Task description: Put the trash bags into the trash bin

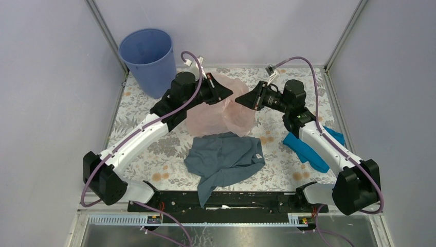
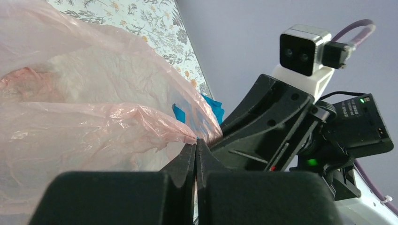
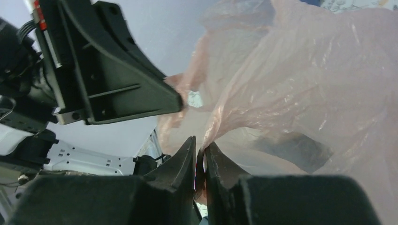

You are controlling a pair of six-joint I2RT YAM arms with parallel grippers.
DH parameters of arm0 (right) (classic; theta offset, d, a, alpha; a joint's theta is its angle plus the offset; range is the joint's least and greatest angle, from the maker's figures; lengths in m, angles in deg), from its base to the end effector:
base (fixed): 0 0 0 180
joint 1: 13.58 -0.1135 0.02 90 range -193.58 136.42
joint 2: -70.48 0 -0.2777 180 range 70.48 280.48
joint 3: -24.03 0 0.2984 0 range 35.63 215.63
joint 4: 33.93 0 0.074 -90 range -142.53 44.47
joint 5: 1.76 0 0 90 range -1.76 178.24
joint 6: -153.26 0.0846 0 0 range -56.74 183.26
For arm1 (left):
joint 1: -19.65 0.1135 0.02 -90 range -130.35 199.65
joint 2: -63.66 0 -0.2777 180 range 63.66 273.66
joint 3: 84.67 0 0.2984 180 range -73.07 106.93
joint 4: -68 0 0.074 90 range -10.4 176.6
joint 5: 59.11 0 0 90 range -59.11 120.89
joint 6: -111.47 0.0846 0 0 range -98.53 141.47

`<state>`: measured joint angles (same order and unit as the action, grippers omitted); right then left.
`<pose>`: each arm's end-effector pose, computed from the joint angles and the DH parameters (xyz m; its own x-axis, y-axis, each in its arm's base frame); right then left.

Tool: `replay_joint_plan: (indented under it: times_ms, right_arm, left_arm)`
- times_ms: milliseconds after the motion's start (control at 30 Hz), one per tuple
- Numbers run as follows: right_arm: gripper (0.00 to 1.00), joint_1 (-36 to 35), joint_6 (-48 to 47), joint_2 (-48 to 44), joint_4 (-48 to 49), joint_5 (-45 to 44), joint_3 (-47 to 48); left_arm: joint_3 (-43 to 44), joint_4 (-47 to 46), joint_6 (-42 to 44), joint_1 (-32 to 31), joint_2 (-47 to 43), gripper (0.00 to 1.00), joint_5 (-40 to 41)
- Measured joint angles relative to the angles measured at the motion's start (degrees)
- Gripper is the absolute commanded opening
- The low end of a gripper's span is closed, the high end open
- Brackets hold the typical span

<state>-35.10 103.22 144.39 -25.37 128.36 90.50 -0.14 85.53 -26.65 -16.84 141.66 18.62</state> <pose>0.3313 0.1892 0.3444 -0.5512 0.3106 -0.7744 -0.6861 0.3595 0.6325 0.3210 -0.2598 0.3892 -0.6599 -0.4168 -0.6251 0.3857 0.5261 -0.7579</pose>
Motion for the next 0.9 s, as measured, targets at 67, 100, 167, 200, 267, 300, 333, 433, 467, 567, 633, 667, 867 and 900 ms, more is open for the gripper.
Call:
replay_joint_plan:
  times_ms: [67,100,167,200,267,300,333,433,467,567,633,667,867,900]
  right_arm:
    - [0.20,-0.33,0.17,0.20,1.36,0.68,0.00]
    - [0.20,-0.59,0.28,0.33,2.19,1.14,0.00]
    - [0.24,-1.25,1.01,0.81,4.04,1.79,0.00]
    - [0.28,-1.57,1.53,1.29,5.29,2.40,0.00]
    - [0.35,-2.05,2.71,2.36,7.48,3.26,0.00]
    - [0.38,-2.19,3.50,2.95,8.48,3.65,-0.02]
    - [0.42,-2.29,4.11,3.34,9.25,3.96,-0.07]
    - [0.54,-2.60,6.08,3.96,12.48,4.44,-0.85]
    - [0.57,-2.82,6.62,3.96,13.40,4.52,-1.20]
    - [0.59,-3.67,7.48,4.28,15.43,4.55,-1.51]
    - [0.59,-4.28,7.78,5.05,16.72,4.55,-1.49]
    - [0.59,-4.52,7.87,5.51,17.05,4.52,-1.46]
    - [0.22,-5.90,8.04,8.76,17.05,2.45,-1.03]
    - [0.13,-6.03,8.02,8.87,16.94,1.55,-1.03]
  left_arm:
    - [0.92,0.57,0.07,0.00,0.94,0.00,0.04]
    - [1.64,1.14,0.24,0.00,1.40,0.00,0.09]
    - [3.17,1.95,0.70,0.00,2.12,0.00,0.28]
    - [3.78,2.14,0.96,0.00,2.40,0.00,0.31]
    - [5.20,2.64,1.44,0.00,2.86,0.00,0.35]
    - [5.60,2.69,1.64,0.00,3.02,0.00,0.35]
    - [6.03,2.91,1.81,0.00,3.13,0.00,0.37]
    - [6.23,3.39,2.25,0.00,3.15,0.00,0.48]
    - [6.23,3.67,2.43,0.00,3.19,0.00,0.48]
    - [6.23,4.07,2.64,0.00,3.56,0.00,0.42]
    - [6.25,4.37,2.62,0.00,4.04,0.00,-0.02]
    - [6.40,4.63,2.62,0.00,4.39,0.00,-0.44]
    - [7.65,5.35,3.02,0.00,5.64,0.14,-2.32]
    - [8.07,5.81,3.34,0.00,5.64,0.24,-2.49]
